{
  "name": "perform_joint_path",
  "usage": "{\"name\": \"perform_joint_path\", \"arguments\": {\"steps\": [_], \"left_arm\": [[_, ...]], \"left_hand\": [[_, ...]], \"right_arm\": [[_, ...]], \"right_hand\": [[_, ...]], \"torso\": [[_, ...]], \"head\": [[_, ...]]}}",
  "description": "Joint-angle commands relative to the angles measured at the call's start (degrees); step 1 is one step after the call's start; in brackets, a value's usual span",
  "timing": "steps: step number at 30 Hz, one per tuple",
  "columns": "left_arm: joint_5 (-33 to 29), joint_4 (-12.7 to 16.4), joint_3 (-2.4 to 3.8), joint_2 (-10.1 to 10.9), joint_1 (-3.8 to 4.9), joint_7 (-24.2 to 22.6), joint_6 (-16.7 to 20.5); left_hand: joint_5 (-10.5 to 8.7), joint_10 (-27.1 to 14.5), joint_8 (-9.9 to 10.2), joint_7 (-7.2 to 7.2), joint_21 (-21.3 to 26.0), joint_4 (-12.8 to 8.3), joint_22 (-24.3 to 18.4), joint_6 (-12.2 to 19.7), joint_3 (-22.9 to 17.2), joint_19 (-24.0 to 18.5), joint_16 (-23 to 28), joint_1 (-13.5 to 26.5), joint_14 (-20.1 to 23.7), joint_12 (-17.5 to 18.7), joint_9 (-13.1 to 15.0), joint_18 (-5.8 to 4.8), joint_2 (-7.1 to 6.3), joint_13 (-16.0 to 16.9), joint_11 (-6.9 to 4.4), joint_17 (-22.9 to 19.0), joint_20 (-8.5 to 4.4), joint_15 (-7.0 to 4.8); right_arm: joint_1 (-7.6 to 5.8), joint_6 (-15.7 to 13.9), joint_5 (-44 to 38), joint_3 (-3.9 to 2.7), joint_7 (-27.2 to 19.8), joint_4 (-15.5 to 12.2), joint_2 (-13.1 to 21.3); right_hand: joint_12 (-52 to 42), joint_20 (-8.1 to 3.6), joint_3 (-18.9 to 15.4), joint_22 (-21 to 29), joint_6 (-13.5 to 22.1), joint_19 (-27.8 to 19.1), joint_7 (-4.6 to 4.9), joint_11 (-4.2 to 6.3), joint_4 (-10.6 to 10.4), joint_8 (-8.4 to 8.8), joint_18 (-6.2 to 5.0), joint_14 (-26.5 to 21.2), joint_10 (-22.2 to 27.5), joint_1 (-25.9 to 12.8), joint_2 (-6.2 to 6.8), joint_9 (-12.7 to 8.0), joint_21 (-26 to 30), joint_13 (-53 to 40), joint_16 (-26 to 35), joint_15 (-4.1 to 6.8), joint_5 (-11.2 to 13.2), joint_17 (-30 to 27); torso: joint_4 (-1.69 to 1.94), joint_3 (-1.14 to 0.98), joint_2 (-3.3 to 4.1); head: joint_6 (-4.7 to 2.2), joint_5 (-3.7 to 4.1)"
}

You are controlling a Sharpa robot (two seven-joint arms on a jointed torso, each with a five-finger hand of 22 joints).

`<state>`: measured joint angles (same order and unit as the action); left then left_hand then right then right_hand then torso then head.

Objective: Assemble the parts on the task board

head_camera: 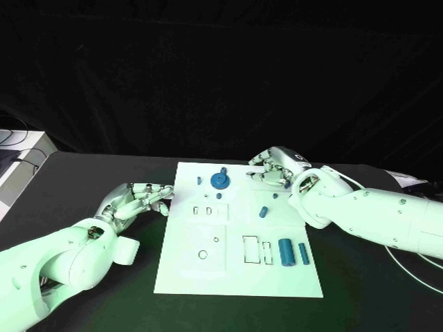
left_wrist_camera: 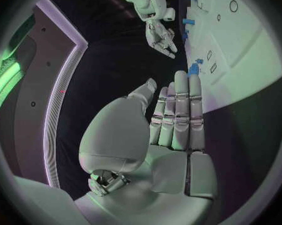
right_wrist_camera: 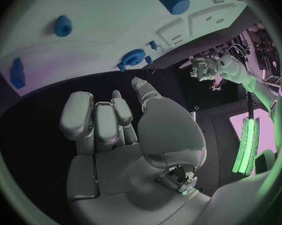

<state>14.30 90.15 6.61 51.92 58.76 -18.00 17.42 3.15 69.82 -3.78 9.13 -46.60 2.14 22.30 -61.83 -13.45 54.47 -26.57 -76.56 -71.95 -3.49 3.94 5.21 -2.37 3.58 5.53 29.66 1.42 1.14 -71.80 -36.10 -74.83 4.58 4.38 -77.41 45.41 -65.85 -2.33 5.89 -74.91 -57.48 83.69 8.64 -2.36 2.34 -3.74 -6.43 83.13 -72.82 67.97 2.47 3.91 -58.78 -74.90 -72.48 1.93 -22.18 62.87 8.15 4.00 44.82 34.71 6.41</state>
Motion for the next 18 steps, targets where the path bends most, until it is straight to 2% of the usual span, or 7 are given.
{"name": "perform_joint_path", "arguments": {"steps": [1,4,7,10,12,16,18], "left_arm": [[0.08,0.06,0.04,-0.17,0.02,-0.92,-1.23],[0.14,-0.10,0.04,-0.32,0.02,-1.01,-1.44],[0.21,-0.28,0.04,-0.48,0.02,-1.06,-1.63],[0.27,-0.43,0.04,-0.62,0.01,-1.10,-1.78],[0.30,-0.52,0.04,-0.70,-0.01,-1.13,-1.87],[0.34,-0.67,0.04,-0.93,-0.07,-1.16,-2.05],[0.36,-0.76,0.04,-1.01,-0.12,-1.16,-2.10]], "left_hand": [[-0.11,-0.21,-0.10,-0.25,0.21,-0.21,-0.07,0.06,0.27,-0.04,0.10,-0.01,0.07,-0.09,0.02,1.03,-0.38,0.03,-0.21,-0.10,0.28,0.24],[-0.11,0.19,-0.14,-0.39,0.25,-0.40,-0.10,-0.23,0.38,-0.10,0.16,-0.13,0.14,-0.14,0.04,1.00,-0.49,0.05,-0.34,-0.13,0.27,0.19],[-0.11,1.85,-0.07,-0.57,0.19,-0.65,-0.11,-0.46,0.51,-0.04,0.11,-0.34,0.06,-0.44,0.01,0.96,-0.45,0.16,-0.85,-0.12,0.18,-0.06],[-0.11,2.63,-0.02,-0.62,0.15,-0.85,-0.11,-0.50,0.77,0.01,0.09,-0.42,0.03,-0.22,-0.03,0.82,-0.42,0.09,-1.05,-0.10,0.01,-0.18],[-0.11,2.89,-0.01,-0.64,0.15,-0.87,-0.11,-0.49,0.87,0.02,0.09,-0.40,0.03,-0.29,-0.03,0.76,-0.35,0.13,-1.12,-0.10,-0.04,-0.20],[-0.10,2.96,-0.02,-0.66,0.20,-1.05,-0.17,-0.45,1.19,0.02,0.10,-0.45,0.04,-0.25,-0.04,0.58,-0.19,0.12,-1.15,-0.08,-0.20,-0.23],[-0.10,2.99,-0.02,-0.65,0.19,-1.06,-0.17,-0.46,1.23,0.03,0.10,-0.43,0.04,-0.27,-0.04,0.57,-0.16,0.12,-1.15,-0.07,-0.21,-0.23]], "right_arm": [[-0.29,1.30,10.07,-0.04,-9.80,0.99,1.81],[-0.44,4.21,12.97,-0.04,-13.27,2.96,3.55],[-0.51,6.26,14.51,-0.04,-15.78,5.09,5.04],[-0.52,7.21,14.78,-0.03,-17.28,7.36,5.94],[-0.52,7.61,14.76,-0.03,-17.84,8.92,6.19],[-0.43,8.69,14.79,-0.03,-18.48,11.03,6.68],[-0.33,9.29,14.89,-0.03,-18.69,11.43,6.96]], "right_hand": [[1.46,-0.02,-0.09,-7.49,-0.15,3.69,0.36,-0.30,1.91,0.11,-0.64,-0.49,1.28,3.28,0.52,-0.07,1.09,0.76,0.91,-0.15,5.80,-0.68],[2.10,-0.01,-0.41,-7.72,-0.62,3.49,0.36,-0.38,3.63,0.05,-0.33,-0.49,1.70,6.89,1.84,-0.03,0.51,1.36,1.28,-0.12,9.22,-0.76],[2.46,-0.06,-1.55,-7.80,-0.14,3.41,0.43,-0.46,3.26,0.02,-0.15,-0.40,1.99,8.81,3.10,-0.03,0.15,1.89,1.29,-0.21,8.97,-0.23],[2.68,0.06,-2.44,-7.84,0.79,3.39,0.64,-0.54,2.42,0.04,-0.14,-0.35,2.36,10.11,3.64,-0.03,-0.11,2.33,1.36,-0.39,8.70,0.31],[2.78,0.11,-2.64,-7.86,1.06,3.39,0.69,-0.55,2.08,0.06,-0.17,-0.34,2.51,10.40,3.81,-0.04,-0.21,2.50,1.41,-0.45,8.47,0.49],[2.55,0.17,-3.00,-7.87,1.23,3.43,0.73,-0.58,1.50,0.10,-0.22,-0.25,2.48,10.62,4.07,-0.04,-0.34,2.56,1.42,-0.50,8.14,0.88],[2.44,0.20,-3.39,-7.87,1.33,3.46,0.74,-0.59,1.09,0.07,-0.24,-0.22,2.46,10.57,4.20,-0.03,-0.37,2.56,1.42,-0.51,7.94,1.02]], "torso": [[-0.71,-0.33,0.04],[-0.99,-0.56,0.10],[-1.18,-0.80,0.19],[-1.38,-1.03,0.26],[-1.36,-0.98,0.18],[-1.35,-1.25,0.23],[-1.18,-1.20,0.22]], "head": [[-0.51,0.47],[-1.18,1.33],[-1.59,2.23],[-1.87,2.49],[-1.78,2.74],[-1.52,3.06],[-1.28,3.26]]}}
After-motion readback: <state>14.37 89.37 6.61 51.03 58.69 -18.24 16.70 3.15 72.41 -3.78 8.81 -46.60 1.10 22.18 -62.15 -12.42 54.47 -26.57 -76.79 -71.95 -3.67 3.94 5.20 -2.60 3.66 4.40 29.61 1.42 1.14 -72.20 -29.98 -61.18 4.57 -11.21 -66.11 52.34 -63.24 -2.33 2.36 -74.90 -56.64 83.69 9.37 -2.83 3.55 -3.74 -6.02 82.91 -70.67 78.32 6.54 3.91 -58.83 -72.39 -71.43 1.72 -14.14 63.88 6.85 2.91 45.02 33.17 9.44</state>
